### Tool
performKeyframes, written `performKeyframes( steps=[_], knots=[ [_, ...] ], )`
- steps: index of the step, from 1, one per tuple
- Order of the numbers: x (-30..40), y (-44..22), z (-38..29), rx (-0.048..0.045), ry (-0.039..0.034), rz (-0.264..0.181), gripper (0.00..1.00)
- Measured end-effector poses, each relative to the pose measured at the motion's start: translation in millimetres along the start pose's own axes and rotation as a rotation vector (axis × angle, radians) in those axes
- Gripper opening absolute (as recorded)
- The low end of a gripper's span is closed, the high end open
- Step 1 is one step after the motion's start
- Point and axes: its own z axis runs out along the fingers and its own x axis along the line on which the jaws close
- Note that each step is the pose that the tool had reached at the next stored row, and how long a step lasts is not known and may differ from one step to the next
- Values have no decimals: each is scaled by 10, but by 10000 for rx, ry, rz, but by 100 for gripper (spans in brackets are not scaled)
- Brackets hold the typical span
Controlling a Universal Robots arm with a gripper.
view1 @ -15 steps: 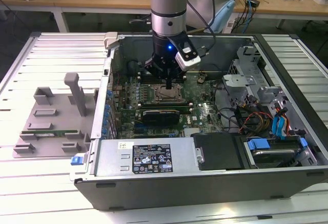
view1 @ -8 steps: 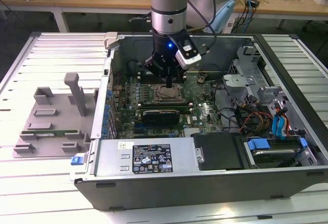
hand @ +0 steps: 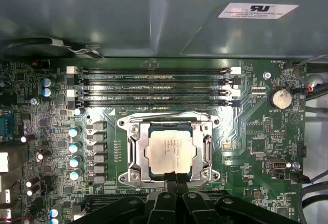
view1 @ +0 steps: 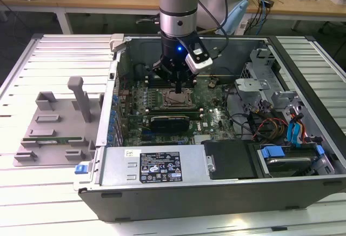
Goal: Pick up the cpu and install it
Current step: 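Install the second cpu locking lever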
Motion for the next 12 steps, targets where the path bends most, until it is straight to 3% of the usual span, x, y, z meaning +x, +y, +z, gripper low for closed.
performKeyframes(
  steps=[12],
  knots=[
    [-1,-77,4,-49,0,5,11]
  ],
)
